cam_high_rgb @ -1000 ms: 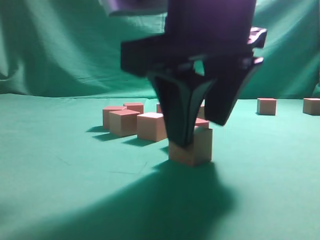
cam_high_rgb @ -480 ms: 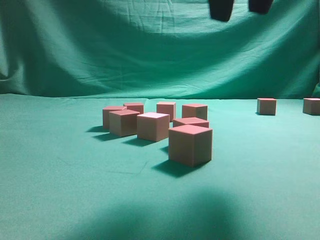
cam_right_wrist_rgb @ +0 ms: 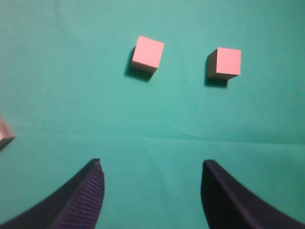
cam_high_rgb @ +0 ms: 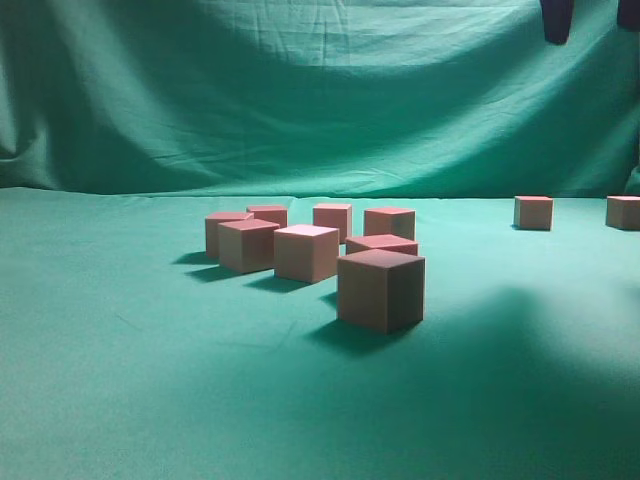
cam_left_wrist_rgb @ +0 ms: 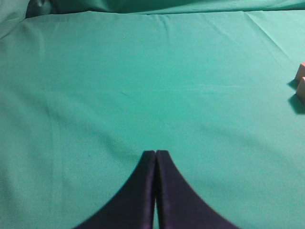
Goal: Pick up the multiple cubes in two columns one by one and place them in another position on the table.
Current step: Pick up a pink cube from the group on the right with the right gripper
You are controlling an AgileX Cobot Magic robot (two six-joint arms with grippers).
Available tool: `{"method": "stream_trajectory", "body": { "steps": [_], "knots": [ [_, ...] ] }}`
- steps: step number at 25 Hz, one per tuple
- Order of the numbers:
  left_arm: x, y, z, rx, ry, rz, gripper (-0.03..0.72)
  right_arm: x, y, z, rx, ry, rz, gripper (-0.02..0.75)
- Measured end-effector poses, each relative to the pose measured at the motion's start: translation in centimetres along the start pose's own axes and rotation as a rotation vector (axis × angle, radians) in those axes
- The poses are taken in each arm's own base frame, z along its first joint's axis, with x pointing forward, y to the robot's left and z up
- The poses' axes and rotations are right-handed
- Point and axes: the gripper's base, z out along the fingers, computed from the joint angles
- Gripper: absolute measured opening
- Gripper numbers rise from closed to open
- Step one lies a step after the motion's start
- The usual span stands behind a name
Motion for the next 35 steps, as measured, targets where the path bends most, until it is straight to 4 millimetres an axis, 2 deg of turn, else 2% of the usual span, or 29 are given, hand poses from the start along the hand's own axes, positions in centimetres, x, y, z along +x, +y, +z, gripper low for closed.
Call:
{"method": "stream_trajectory", "body": {
  "steps": [4, 8, 13, 16, 20, 27, 35],
  "knots": [
    [0.0, 0.0, 0.0, 0.000, 0.000, 0.000, 0.000, -2.9, -1.0, 4.0, -0.033, 0.051, 0.079, 0.389],
    [0.0, 0.0, 0.0, 0.000, 0.000, 0.000, 0.000, -5.2, -0.3, 8.1, -0.035, 0.087, 0.079, 0.389],
    [0.0, 0.0, 0.0, 0.000, 0.000, 0.000, 0.000, -6.9, 1.0, 12.9, -0.027, 0.159, 0.074, 0.389],
    [0.0, 0.0, 0.0, 0.000, 0.000, 0.000, 0.000, -7.7, 1.1, 14.9, -0.018, 0.175, 0.081, 0.389],
    [0.0, 0.0, 0.0, 0.000, 0.000, 0.000, 0.000, -7.9, 0.8, 16.4, -0.003, 0.188, 0.086, 0.389],
    [0.0, 0.0, 0.0, 0.000, 0.000, 0.000, 0.000, -7.6, 1.0, 17.7, -0.001, 0.204, 0.083, 0.389],
    [0.0, 0.0, 0.0, 0.000, 0.000, 0.000, 0.000, -7.8, 1.0, 17.9, -0.008, 0.189, 0.089, 0.389]
  ]
}}
